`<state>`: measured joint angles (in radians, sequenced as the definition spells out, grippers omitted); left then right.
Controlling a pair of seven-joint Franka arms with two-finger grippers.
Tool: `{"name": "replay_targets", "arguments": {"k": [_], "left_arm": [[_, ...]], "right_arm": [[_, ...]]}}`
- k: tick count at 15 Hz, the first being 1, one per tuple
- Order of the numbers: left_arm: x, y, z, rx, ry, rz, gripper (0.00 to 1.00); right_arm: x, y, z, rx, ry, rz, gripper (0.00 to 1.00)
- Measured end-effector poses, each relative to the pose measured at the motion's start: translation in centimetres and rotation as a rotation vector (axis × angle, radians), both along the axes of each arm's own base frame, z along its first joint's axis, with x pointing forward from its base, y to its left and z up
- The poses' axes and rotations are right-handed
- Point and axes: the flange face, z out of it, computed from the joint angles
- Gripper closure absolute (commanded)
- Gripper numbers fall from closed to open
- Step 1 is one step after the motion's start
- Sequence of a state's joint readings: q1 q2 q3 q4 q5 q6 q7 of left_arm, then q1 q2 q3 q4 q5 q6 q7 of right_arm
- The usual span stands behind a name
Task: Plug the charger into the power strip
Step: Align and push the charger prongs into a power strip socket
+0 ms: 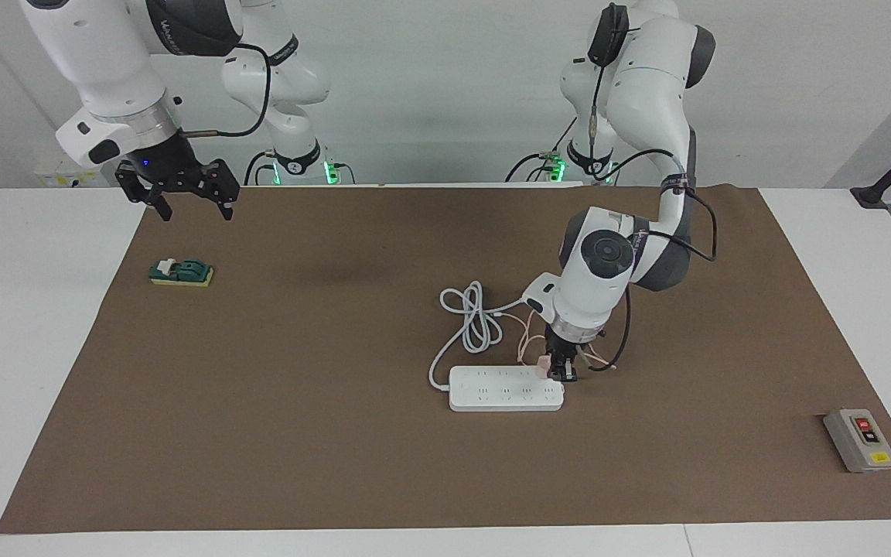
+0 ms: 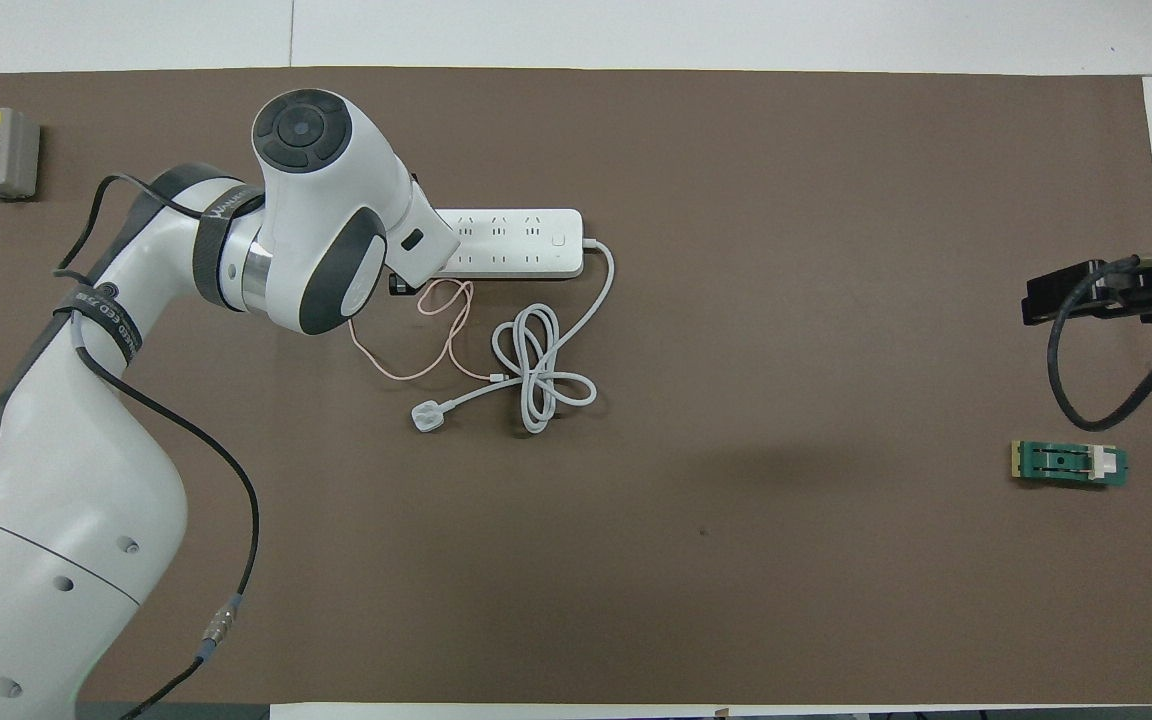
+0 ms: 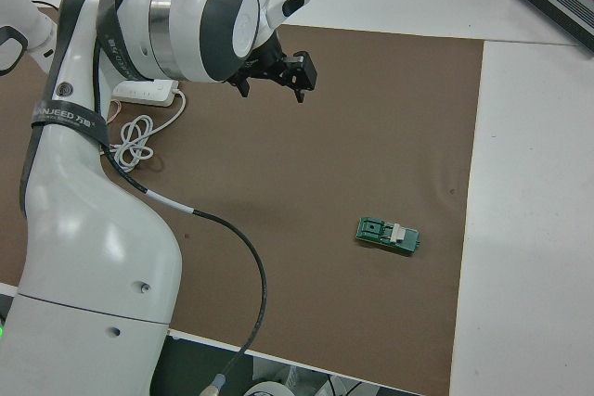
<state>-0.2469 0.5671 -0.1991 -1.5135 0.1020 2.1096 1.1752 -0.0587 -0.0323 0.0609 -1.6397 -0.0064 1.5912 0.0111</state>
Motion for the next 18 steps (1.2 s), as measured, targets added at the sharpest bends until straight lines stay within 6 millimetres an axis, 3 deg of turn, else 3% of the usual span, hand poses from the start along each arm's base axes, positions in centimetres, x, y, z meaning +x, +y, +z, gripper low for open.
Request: {"name": "replay_targets", "arguments": {"k": [11,12,13,14,15,18], "left_arm": [[-0.3,0.4,-0.4,-0.02,-0.013,0.051,1.0],[-0.3,0.4,-0.4,-0.02,-0.013,0.052,0.85],[-0.3,0.4,-0.4,-0.02,-0.013,0.052,0.59],[-0.3,0.4,-0.4,-0.02,-0.013,0.053,0.41],[-0.3,0.2,-0.5,-0.026,-0.01,0.059,0.0],[0.0,0.1,0.6,-0.048,0.007,0.085,0.0]], "right_arm": [[0.0,0.0,0.0,0.0,0.0,0.0,0.0],[0.0,0.0,0.0,0.0,0.0,0.0,0.0],[0.0,0.0,0.0,0.0,0.0,0.0,0.0],[0.0,0.0,0.0,0.0,0.0,0.0,0.0],[0.0,0.0,0.0,0.0,0.0,0.0,0.0],[0.0,0.0,0.0,0.0,0.0,0.0,0.0]]}}
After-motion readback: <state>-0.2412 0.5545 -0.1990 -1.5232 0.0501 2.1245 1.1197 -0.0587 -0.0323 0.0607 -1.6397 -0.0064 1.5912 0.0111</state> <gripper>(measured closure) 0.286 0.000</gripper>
